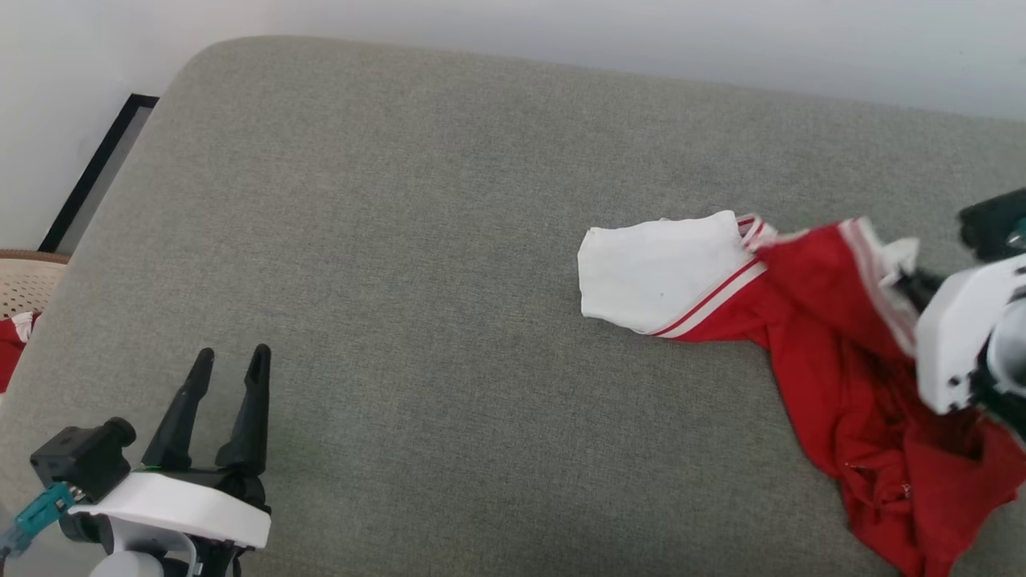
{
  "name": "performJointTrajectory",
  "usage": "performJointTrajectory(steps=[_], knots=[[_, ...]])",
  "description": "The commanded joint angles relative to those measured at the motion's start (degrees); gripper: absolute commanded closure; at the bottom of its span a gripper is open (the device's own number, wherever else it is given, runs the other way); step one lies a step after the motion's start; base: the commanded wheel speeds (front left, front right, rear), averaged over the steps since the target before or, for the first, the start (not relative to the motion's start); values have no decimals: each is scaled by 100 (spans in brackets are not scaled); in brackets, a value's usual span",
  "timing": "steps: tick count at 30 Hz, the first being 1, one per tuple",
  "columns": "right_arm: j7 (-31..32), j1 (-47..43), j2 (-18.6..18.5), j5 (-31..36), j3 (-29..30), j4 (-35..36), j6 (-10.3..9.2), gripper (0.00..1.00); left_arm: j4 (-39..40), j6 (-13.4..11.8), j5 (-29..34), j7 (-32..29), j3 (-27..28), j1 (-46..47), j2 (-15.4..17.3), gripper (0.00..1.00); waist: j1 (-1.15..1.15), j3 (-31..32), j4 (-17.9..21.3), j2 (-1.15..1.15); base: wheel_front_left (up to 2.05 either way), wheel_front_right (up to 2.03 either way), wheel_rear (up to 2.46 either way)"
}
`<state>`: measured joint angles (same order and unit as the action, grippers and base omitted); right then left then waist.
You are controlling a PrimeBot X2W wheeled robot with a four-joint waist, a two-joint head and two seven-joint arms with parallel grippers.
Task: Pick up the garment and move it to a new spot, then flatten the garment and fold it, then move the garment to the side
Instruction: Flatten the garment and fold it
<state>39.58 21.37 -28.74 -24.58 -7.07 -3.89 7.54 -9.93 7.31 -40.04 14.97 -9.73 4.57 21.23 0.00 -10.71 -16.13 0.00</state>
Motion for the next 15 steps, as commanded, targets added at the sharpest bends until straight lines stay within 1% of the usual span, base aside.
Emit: performJointTrajectory(steps=[1,4,7,15], knots=[[-73,79,6,88,63,-39,-10,100,19,17,-27,30,-6,111,-22,0,0,-22,4,0,0,0,0],[-248,331,12,174,364,-357,-12,100,37,17,-36,30,-59,157,-18,0,0,-108,-8,0,0,0,0],[-448,597,-56,333,543,-818,-11,100,50,17,-49,31,-117,229,-25,0,0,-214,-46,0,0,0,0],[-898,1515,-174,782,836,-2377,-11,100,51,18,-53,31,-290,490,-40,0,0,-563,-180,0,0,0,0]])
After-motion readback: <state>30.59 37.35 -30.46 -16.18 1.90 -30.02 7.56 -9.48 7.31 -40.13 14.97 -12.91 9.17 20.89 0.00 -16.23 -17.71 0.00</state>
